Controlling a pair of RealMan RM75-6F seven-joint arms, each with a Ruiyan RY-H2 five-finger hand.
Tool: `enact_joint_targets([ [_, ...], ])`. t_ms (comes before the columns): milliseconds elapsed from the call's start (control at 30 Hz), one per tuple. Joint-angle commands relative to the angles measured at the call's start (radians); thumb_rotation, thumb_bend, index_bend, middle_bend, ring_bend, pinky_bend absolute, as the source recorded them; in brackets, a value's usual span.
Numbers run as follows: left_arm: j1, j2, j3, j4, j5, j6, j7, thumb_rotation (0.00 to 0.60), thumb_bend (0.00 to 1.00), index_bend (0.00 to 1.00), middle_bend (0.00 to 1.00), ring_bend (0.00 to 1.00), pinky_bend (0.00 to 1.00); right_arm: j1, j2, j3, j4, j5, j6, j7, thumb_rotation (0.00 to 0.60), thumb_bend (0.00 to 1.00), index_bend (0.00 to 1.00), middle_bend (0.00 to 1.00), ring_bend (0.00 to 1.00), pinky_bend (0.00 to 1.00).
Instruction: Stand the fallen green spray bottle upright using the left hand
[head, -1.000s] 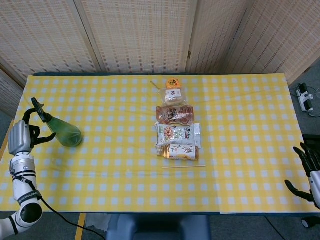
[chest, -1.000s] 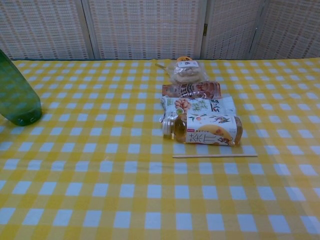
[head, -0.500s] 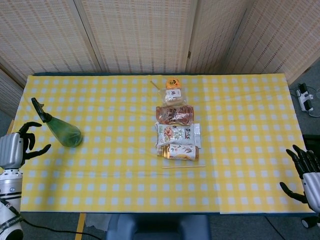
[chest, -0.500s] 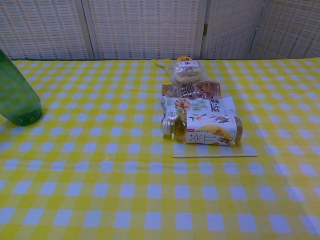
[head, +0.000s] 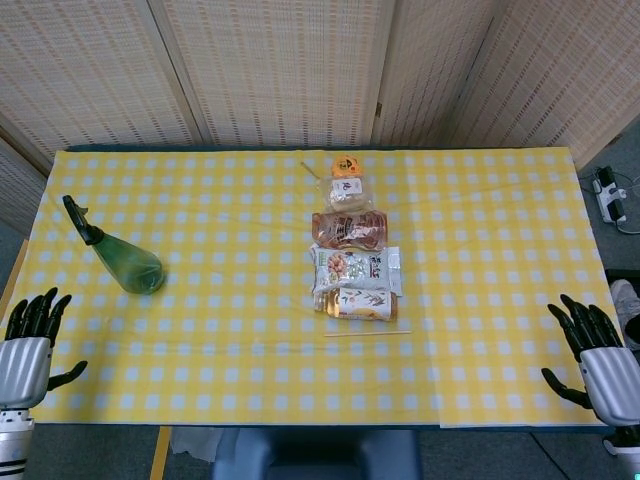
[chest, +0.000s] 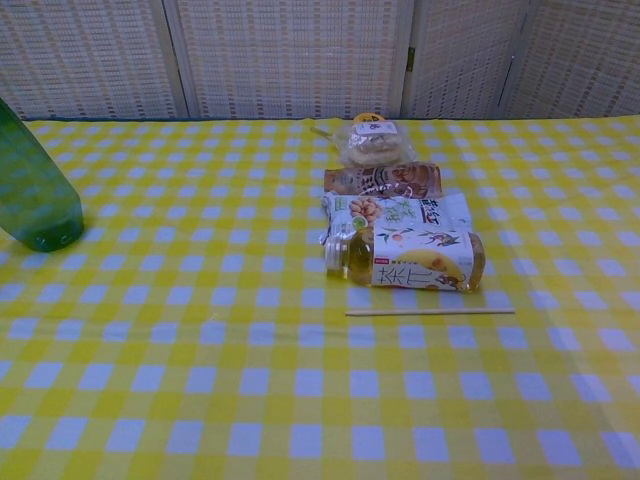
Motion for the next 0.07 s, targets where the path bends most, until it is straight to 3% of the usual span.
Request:
enact_joint_targets([
  [33,0.016,-0.004,0.005,-0.008,0.011,0.000,0.009,0.600,0.09,0.10,0.02,0.00,0.00,0.004,-0.003,-0.001,0.000,-0.001,-0.006,-0.004,0.600,0.31,0.00,0.00,0.00,0.00],
  [67,0.019,-0.003,0.004,-0.009,0.014,0.002,0.004,0.600,0.09,0.10,0.02,0.00,0.00,0.006,-0.004,0.000,0.001,0.002,-0.009,-0.006,0.600,0.31,0.00,0.00,0.00,0.00],
])
